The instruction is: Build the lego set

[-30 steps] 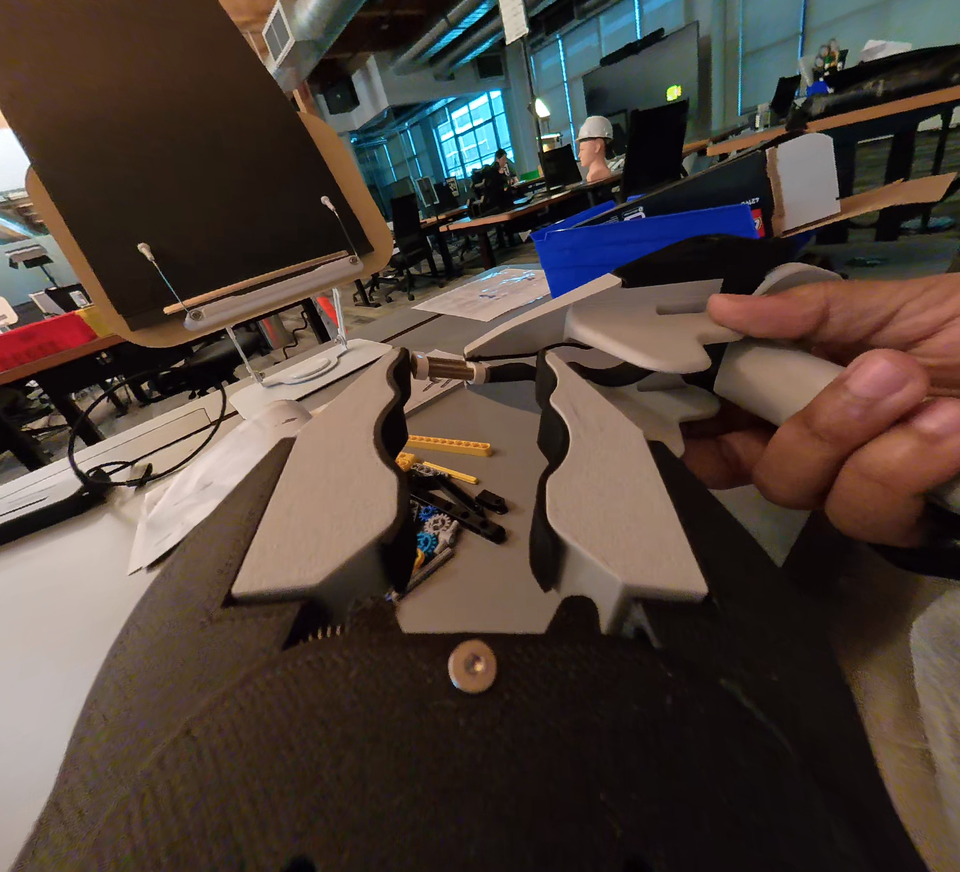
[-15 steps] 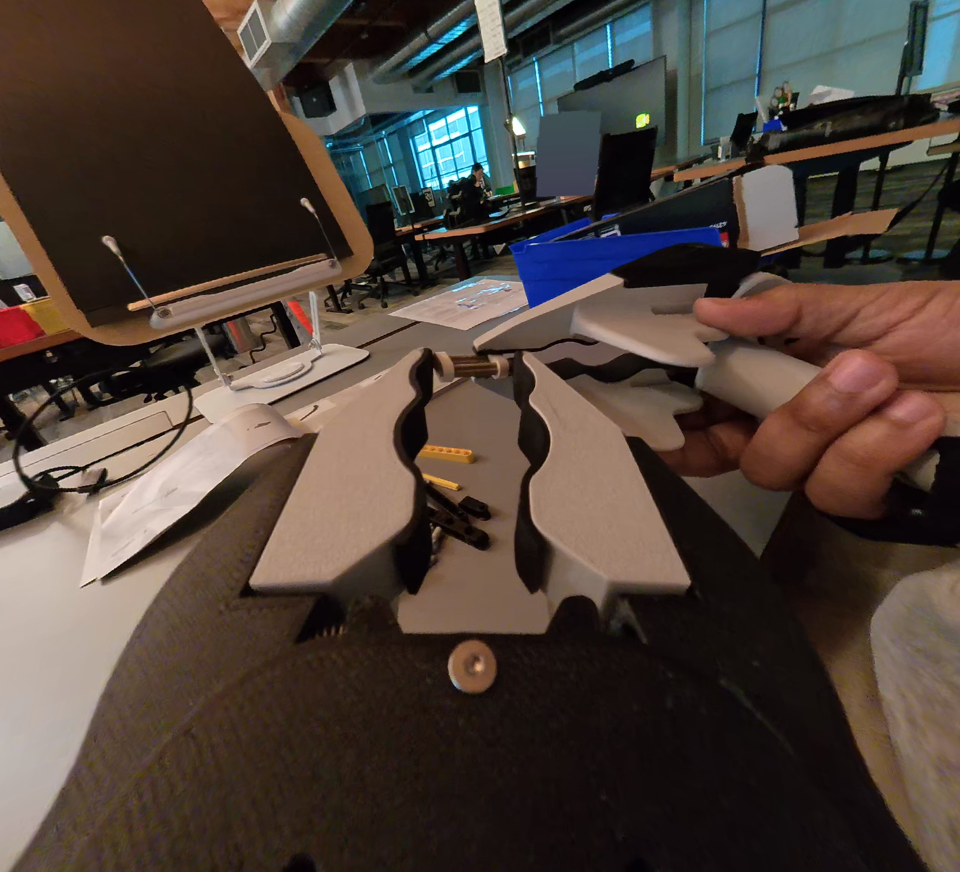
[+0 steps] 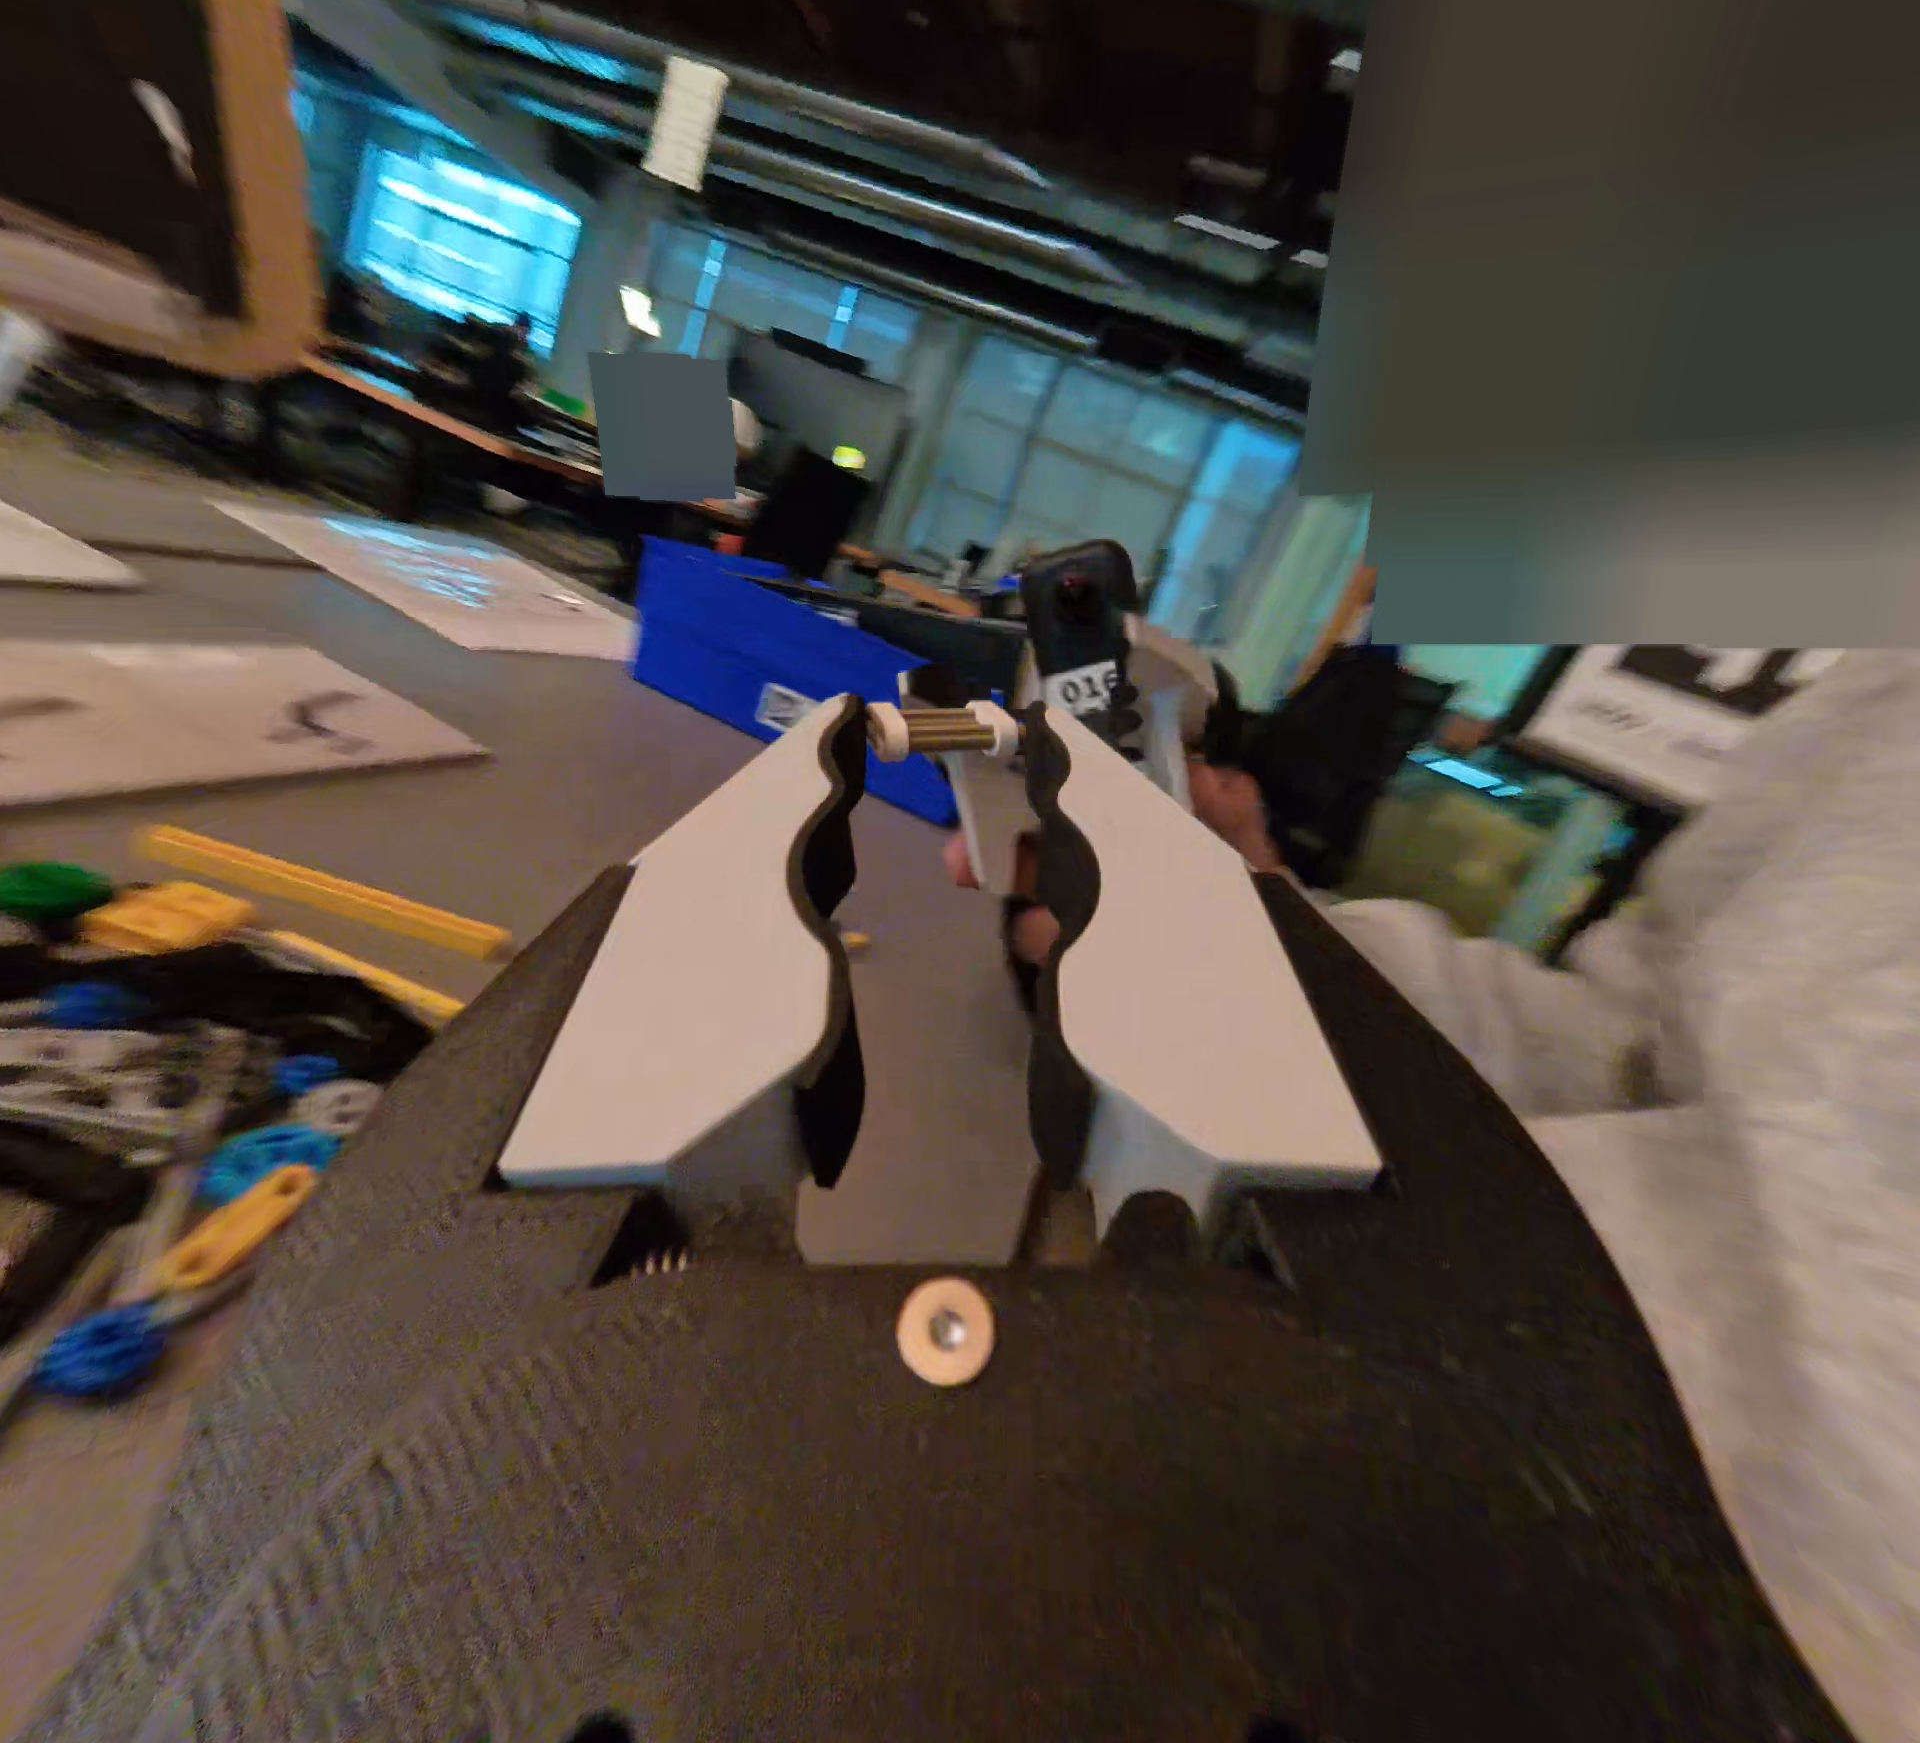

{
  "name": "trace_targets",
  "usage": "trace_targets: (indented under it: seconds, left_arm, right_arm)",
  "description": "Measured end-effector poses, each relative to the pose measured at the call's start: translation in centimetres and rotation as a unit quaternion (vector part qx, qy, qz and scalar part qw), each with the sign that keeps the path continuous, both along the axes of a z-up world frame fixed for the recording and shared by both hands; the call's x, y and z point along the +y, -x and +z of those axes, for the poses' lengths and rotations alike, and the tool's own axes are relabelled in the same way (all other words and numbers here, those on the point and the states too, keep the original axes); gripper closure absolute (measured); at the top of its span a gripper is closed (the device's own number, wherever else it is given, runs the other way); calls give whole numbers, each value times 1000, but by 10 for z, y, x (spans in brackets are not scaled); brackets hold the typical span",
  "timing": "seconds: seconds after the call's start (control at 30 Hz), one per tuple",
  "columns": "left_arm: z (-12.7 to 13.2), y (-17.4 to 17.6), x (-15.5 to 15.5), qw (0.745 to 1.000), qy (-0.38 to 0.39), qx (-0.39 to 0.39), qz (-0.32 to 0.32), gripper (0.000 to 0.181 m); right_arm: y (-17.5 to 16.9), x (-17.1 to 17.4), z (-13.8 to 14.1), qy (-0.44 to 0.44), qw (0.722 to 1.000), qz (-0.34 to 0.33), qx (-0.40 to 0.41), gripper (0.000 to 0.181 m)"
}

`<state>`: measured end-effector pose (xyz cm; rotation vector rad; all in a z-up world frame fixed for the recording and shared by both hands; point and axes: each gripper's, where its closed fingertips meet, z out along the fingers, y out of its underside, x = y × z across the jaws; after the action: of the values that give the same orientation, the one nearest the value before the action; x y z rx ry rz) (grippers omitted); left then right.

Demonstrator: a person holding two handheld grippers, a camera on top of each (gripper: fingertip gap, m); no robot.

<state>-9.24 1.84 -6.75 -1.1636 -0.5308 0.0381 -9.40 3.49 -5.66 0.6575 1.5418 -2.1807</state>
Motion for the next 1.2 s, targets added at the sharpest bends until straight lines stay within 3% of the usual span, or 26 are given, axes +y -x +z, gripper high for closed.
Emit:
trace_targets:
  seconds: [0.13,0.33,0.47,0.57,0.73,0.9,1.2]
  left_arm:
    - [5,-12,5,993,-57,-46,-97,153]
    - [-5,-21,18,988,-24,-52,-141,153]
    - [-12,-23,24,979,-27,-90,-181,153]
    - [-12,-23,24,967,-55,-130,-213,153]
    - [-34,-10,27,971,-2,-164,-175,153]
    - [-43,-7,28,966,13,-189,-175,153]
    - [-48,-13,32,963,37,-192,-186,152]
  right_arm:
    - [-23,-4,-17,-93,981,44,164,140]
    - [-30,1,-18,-48,986,75,142,142]
    - [-27,11,-14,-62,977,35,201,146]
    - [-26,13,-19,-122,950,-10,287,148]
    - [-22,11,-28,-208,898,-68,383,153]
    - [-20,4,-52,-294,848,-73,436,160]
    - [-20,-3,-58,-309,836,-81,446,172]
